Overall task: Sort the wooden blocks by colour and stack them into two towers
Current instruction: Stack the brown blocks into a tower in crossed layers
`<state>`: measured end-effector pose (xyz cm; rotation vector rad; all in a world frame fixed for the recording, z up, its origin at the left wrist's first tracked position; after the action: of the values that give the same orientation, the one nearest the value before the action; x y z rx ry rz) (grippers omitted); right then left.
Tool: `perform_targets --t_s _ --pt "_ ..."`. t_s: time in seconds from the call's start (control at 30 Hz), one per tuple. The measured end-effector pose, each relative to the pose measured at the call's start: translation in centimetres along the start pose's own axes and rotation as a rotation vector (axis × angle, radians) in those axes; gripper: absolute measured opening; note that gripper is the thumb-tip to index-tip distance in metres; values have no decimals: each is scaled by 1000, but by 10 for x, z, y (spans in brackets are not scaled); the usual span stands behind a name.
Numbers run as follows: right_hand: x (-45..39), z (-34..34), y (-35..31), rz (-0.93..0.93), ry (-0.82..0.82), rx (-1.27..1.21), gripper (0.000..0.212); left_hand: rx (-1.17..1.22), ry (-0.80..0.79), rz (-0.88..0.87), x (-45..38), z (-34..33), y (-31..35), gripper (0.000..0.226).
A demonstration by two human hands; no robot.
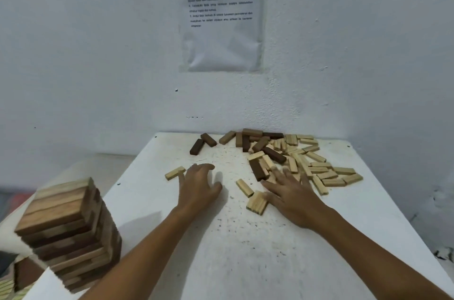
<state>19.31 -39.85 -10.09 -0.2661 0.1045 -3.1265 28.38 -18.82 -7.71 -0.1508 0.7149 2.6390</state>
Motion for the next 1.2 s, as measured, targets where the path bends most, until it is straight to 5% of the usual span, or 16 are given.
perform_targets --t_s 0.23,0.37,0.5,0.63,0.77,1.2 --pt "-34 34 13 55 368 -134 44 -62 44 64 -68 -3 -12 47" --pt "-56 23 -8 84 240 -59 81 -195 -40 87 -107 -18 -6 50" --pt "-64 20 -23 111 176 -39 92 -307 -140 116 -126 -41 -8 52" --pt "-64 23 -40 199 169 -13 83 -353 -126 75 -123 -41 -6 45" --pt "-69 26 -51 191 104 -34 49 -225 -124 16 -108 -30 6 39" --pt "-63 35 -100 143 55 -179 39 -211 -48 -46 -8 -6 17 29"
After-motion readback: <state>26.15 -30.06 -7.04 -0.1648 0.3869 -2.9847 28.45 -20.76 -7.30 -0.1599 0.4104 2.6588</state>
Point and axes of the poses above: each hand's wrist, its own x-axis away from the middle knuckle, its own z-axis out of the back of the hand, y = z × x, the point moved 8 cm from there along -x, towards the middle knuckle, and after that the axes turned 7 degrees about -y, right-handed, at the moved point
